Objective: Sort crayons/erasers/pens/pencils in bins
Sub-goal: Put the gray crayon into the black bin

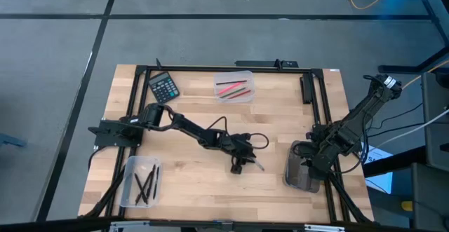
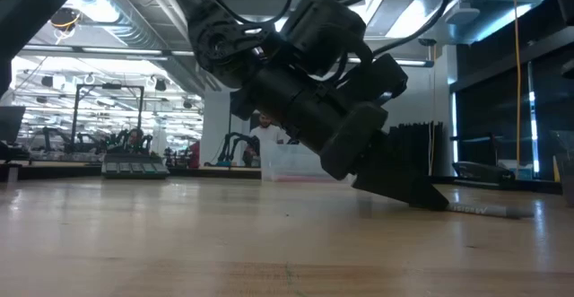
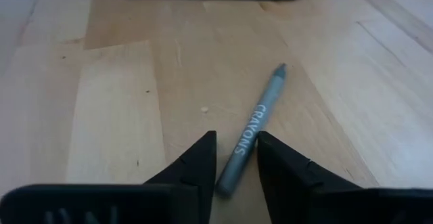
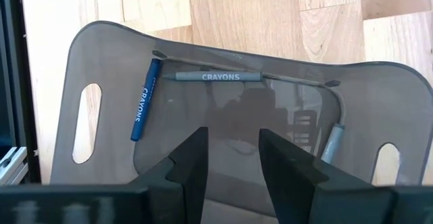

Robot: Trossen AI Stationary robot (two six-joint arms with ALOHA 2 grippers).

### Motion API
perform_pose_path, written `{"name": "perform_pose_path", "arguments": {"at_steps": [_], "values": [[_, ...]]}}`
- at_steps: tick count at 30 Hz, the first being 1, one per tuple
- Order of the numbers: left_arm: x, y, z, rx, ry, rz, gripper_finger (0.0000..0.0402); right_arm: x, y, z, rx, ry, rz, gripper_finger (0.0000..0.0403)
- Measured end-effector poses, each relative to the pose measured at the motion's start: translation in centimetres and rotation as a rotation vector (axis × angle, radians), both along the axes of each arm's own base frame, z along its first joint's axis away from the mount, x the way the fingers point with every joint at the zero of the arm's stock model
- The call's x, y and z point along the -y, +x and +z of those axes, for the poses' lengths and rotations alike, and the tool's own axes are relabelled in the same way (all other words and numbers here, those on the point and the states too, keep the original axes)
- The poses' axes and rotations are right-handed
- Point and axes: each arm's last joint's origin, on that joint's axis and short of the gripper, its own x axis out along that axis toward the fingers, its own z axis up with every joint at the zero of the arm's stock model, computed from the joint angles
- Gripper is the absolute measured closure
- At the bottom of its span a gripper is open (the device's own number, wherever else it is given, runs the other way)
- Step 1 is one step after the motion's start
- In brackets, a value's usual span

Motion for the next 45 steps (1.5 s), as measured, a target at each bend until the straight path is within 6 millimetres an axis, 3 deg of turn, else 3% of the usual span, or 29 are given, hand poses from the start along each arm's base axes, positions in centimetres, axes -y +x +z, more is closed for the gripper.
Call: {"name": "perform_pose_path", "arguments": {"at_steps": [11,20,22,28,34,41,45], "values": [[0.0,0.0,0.0,0.011,-0.017,0.110,0.0373,0.1,0.2,0.1,0.084,-0.086,0.044,0.0267],[0.0,0.4,1.1,0.113,-0.032,0.228,0.0381,0.2,1.0,1.4,0.270,-0.250,0.056,0.0267],[-0.3,0.3,1.9,0.133,-0.007,0.299,0.0380,0.2,1.2,2.3,0.335,-0.305,0.056,0.0267],[-0.7,0.4,7.1,0.294,0.019,0.436,0.0384,0.7,1.6,5.1,0.500,-0.500,-0.010,0.0267],[-0.7,0.0,11.2,0.412,-0.001,0.440,0.0378,1.0,1.6,5.6,0.543,-0.554,-0.076,0.0267],[0.7,-0.2,12.9,0.520,0.006,0.388,0.0384,1.3,1.4,5.1,0.532,-0.551,-0.141,0.0267],[1.4,-0.3,12.7,0.510,0.006,0.372,0.0379,1.2,1.4,5.2,0.545,-0.548,-0.151,0.0267]]}}
